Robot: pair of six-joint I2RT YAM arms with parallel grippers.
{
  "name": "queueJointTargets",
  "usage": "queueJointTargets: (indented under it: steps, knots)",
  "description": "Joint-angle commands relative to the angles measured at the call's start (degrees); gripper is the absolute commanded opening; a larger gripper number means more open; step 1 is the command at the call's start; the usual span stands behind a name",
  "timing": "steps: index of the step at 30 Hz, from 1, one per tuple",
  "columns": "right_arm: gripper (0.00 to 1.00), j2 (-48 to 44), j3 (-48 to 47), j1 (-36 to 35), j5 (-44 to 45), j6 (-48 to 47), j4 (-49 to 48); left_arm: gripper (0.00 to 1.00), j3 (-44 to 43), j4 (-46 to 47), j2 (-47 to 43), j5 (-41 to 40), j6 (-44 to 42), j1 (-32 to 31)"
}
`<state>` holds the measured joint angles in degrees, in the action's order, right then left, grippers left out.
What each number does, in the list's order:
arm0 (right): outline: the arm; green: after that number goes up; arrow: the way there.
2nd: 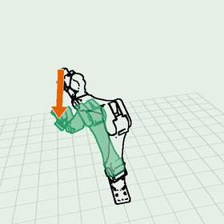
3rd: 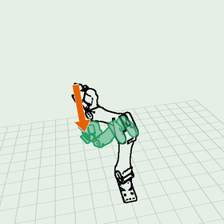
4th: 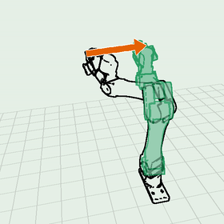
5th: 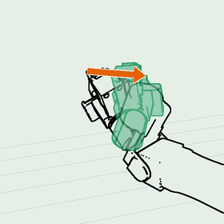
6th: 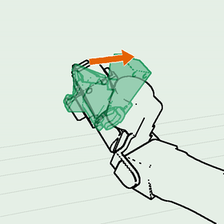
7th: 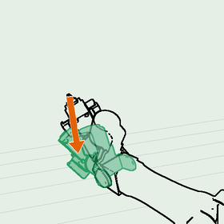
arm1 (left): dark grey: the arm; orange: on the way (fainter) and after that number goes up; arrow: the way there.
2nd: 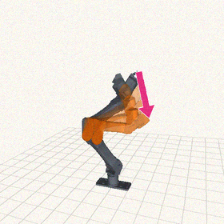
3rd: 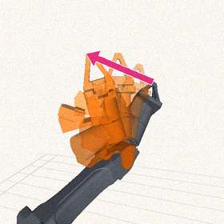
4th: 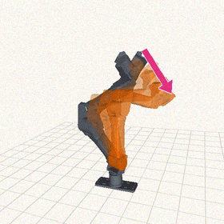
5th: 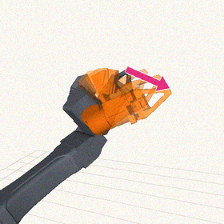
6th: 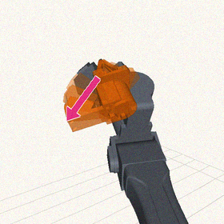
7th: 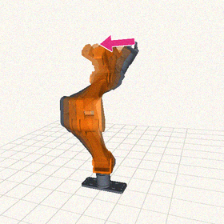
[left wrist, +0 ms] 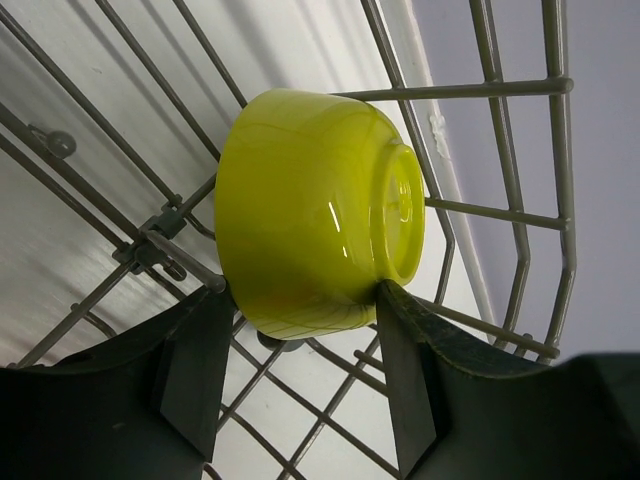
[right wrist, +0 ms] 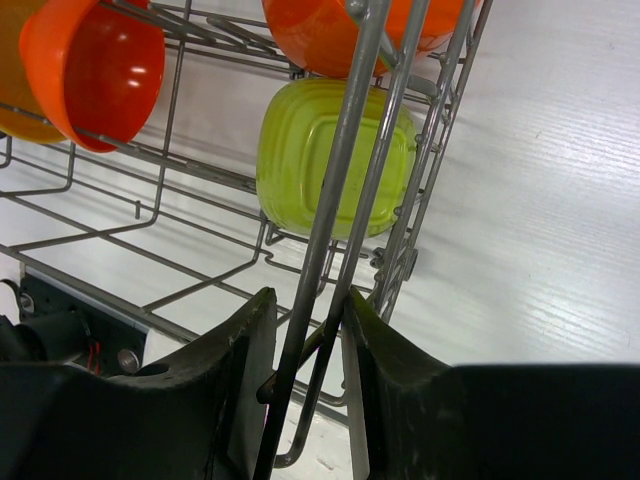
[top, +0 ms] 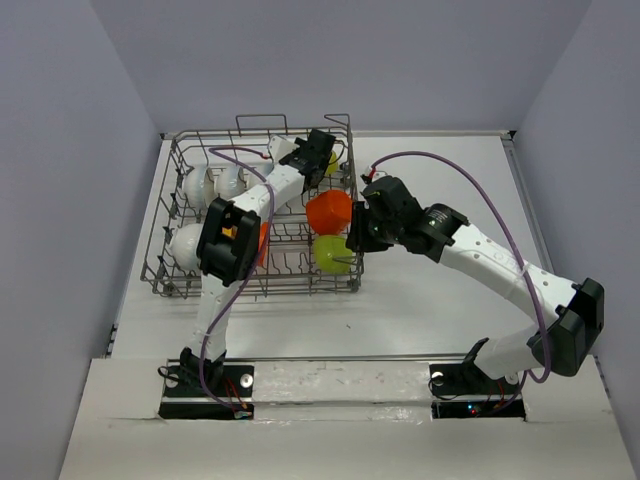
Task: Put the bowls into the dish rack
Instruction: Place the upside down bowl on the dish rack.
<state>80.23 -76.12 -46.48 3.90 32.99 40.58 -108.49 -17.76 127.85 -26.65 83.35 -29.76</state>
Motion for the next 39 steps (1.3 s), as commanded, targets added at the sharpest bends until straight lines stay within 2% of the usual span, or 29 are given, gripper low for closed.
queueJointTargets:
  steps: [1,14,32,33,37,39]
  knots:
    - [0.14,-4.2,-0.96,-1.16,-5.13,-3.64,0.2,0.47,3.89,3.43,-2.78,-1.74,-3.54,0.05]
    - [0.17,-3.06,-1.67,-1.16,-4.17,-4.16,-0.41,0.43,16.1,9.14,-8.93,0.11,-12.24,-0.65]
    - [0.18,-1.48,-2.63,-1.16,-1.62,-3.81,-0.85,0.41,22.09,13.97,-15.35,-0.07,-25.69,-0.65]
    - [0.18,-1.3,-2.72,-1.16,-1.62,-3.81,-0.85,0.42,22.35,15.46,-15.61,0.11,-26.65,-0.65]
    - [0.18,-1.39,-3.51,-1.16,-1.44,-3.99,-0.33,0.68,19.81,15.48,-16.14,-0.41,-28.24,-0.65]
    - [0.18,-1.39,-3.86,-1.16,-1.18,-3.99,0.03,0.7,17.54,15.47,-16.06,0.02,-29.47,-0.65]
